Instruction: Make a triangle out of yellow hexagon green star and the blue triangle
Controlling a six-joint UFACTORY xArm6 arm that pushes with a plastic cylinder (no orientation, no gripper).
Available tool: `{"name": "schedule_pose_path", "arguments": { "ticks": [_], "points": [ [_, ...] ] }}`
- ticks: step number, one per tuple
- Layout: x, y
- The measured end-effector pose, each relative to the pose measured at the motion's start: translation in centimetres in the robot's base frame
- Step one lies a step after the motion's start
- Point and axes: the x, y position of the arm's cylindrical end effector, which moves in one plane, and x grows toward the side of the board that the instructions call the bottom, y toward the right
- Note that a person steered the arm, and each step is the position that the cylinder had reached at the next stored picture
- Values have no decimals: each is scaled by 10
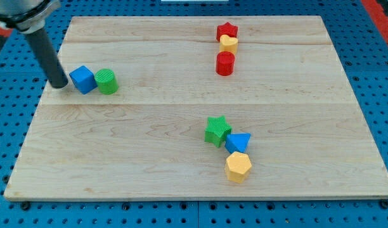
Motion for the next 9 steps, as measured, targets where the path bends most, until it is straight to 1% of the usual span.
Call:
{"name": "schedule_pose_path", "arguments": {
  "ticks": [1, 2, 3, 4, 5, 6, 7, 8, 9],
  "points": [
    [80, 0],
    [122, 33],
    [166, 145],
    [187, 256],
    [199, 352],
    [168, 360],
    [137, 299],
    [124, 257],
    [99, 255]
  ]
}}
